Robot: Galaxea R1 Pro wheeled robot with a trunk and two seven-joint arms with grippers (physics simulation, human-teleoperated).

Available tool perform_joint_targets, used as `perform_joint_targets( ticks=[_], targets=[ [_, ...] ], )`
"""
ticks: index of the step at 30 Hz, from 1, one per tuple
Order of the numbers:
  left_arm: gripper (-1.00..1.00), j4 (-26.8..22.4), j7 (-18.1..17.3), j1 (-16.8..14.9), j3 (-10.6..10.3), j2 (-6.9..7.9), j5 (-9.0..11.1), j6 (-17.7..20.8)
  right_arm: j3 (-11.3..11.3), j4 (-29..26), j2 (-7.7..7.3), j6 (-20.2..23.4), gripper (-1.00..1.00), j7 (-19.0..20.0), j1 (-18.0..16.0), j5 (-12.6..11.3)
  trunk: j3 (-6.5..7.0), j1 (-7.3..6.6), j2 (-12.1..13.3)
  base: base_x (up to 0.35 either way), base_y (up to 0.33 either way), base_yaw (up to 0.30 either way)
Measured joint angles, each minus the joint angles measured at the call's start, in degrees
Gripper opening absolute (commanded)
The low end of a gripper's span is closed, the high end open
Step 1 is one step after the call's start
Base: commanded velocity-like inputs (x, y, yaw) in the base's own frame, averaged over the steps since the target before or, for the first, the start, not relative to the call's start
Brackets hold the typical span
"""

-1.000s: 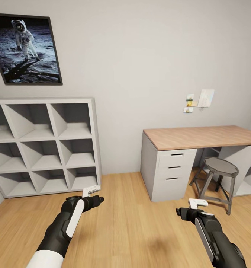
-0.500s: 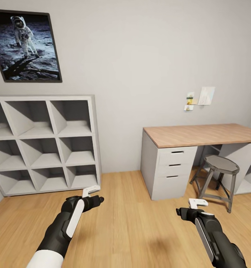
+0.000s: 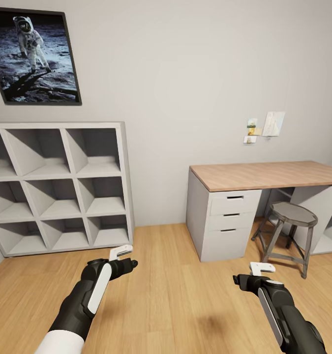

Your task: Attach the digital camera to the camera tripod in the bedroom.

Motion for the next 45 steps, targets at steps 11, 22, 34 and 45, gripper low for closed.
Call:
perform_joint_targets(
  ticks=[11, 22, 34, 45],
  targets=[
    [1.00, 0.0, 0.0, 0.0, 0.0, 0.00, 0.0, 0.0, 0.0, 0.0, 0.00, 0.0, 1.00, 0.0, 0.0, 0.0, -1.97, 2.42, -4.4, 0.000, 0.000, 0.000],
    [1.00, 0.3, 0.2, 0.0, 0.2, 0.21, -0.5, 0.0, 0.1, 0.1, 0.00, 0.0, 1.00, 0.1, 0.0, 0.0, -3.95, 4.83, -8.8, 0.000, 0.000, 0.000],
    [1.00, 0.2, 18.1, 0.0, 0.0, 0.07, -0.1, 0.5, 0.2, 0.1, -0.10, 0.1, 1.00, 5.5, 0.0, 0.4, -6.10, 7.47, -13.6, 0.000, 0.000, 0.000],
    [1.00, 0.6, 19.9, 0.0, 0.0, 0.16, -0.1, 0.4, 0.5, 0.4, 0.09, 0.0, 1.00, 6.2, 0.0, 0.2, -8.08, 9.89, -18.1, 0.000, 0.000, 0.000]
  ],
)
